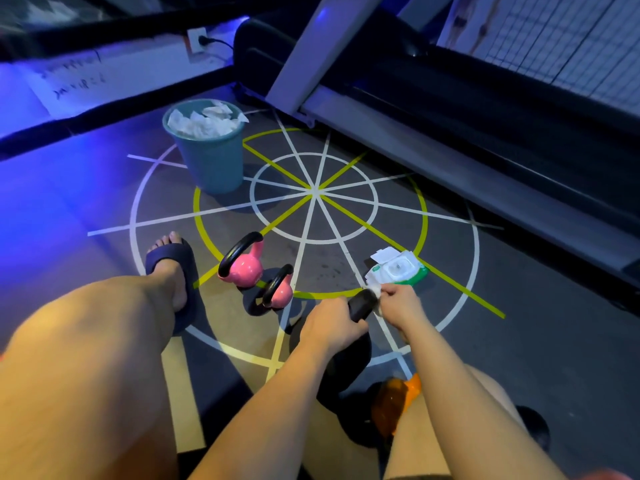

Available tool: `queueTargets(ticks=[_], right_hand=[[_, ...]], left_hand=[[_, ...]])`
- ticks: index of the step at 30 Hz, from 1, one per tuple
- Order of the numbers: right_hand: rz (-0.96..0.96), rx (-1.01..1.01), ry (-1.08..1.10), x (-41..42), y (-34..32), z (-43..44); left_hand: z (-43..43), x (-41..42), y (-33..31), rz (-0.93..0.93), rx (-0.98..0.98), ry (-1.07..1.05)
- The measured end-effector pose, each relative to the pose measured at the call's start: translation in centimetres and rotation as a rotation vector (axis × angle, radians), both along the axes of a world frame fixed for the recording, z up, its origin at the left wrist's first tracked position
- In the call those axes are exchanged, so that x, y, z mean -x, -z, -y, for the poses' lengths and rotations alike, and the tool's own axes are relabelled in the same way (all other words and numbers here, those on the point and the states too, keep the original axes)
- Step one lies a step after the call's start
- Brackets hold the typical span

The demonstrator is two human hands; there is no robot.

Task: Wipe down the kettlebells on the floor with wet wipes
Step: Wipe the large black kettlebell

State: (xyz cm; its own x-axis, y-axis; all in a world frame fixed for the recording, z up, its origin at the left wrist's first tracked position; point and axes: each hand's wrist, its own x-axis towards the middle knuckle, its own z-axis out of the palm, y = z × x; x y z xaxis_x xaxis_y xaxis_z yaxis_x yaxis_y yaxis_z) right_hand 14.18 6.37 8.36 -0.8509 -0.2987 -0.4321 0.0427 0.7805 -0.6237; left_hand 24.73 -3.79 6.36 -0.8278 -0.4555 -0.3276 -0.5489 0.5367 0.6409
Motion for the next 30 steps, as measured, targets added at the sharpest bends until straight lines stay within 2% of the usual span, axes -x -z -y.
queueTargets(ticks=[2,5,11,15,20,25,30], right_hand=[[0.006,-0.051,0.007,0.2,0.8,-0.1],[-0.065,-0.023,-0.017,-0.9,-0.4,-0.3],[-0.179,-0.020,-0.251,-4.0,-1.7,-0.3],[-0.225,0.030,-0.171,-3.9,-1.8,-0.5],[-0.194,0.031,-0.096,-3.2,-1.2,-0.5],[-0.263,-0.113,-0.295,-4.9,-1.8,-0.5],[-0.323,-0.085,-0.466,-6.2,-1.3,-0.9]], left_hand=[[0.1,-0.1,0.1,-0.012,-0.012,0.002],[0.2,0.1,0.3,-0.019,-0.015,0.013],[0.1,0.0,0.4,-0.033,0.007,0.041],[0.0,-2.3,1.3,-0.054,0.070,0.062],[0.1,-7.5,3.1,-0.149,-0.022,0.000],[-0.2,-8.4,2.8,-0.146,-0.106,0.022],[0.6,-8.2,1.5,-0.049,-0.130,0.129]])
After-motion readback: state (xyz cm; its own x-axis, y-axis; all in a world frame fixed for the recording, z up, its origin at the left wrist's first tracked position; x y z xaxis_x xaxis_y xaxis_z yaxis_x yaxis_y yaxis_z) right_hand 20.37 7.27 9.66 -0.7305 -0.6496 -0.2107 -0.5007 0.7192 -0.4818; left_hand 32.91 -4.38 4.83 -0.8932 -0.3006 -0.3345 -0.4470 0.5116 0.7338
